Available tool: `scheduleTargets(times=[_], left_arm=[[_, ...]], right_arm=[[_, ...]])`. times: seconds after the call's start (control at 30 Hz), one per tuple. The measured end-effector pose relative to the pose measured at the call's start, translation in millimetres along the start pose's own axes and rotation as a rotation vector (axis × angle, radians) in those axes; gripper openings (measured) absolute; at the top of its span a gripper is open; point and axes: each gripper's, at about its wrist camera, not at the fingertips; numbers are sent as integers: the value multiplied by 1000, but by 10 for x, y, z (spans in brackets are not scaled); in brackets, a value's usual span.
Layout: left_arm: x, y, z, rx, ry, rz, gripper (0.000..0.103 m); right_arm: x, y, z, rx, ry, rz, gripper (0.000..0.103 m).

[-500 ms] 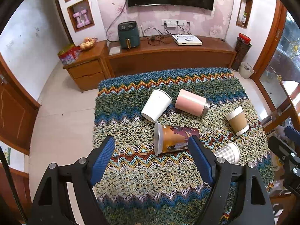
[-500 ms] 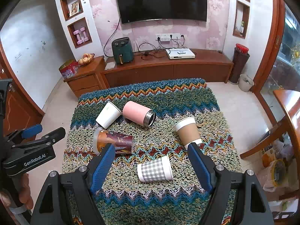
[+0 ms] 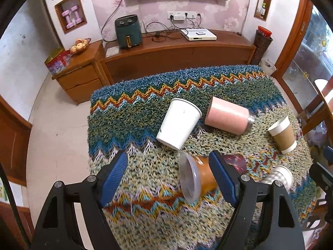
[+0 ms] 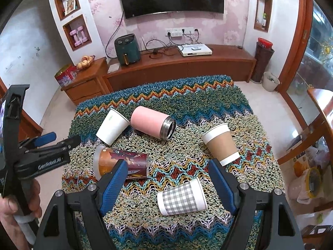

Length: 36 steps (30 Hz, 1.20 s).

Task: Flip cup upright
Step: 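Reach the left tool to the white paper cup and close on it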

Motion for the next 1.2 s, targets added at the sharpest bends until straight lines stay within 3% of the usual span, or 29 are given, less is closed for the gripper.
scheduleTargets(times=[0.27,0.7,1.2], left_arm=[[-24,-29,487,-27,38,74,83],[14,9,1087,-103,79,107,83],[189,-78,1490,-178,85,160,83]], right_arm=[[-76,41,311,-26,20,6,80],[-69,124,555,-43,53,22,80],[1,287,702,-99,71,59,80]])
Point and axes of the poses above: each gripper's, at about its wrist camera, not at the fingertips, and z roughly the way its jaws point, x to its right, y to its underside, and after that the axes turned 15 degrees about x, right-handed
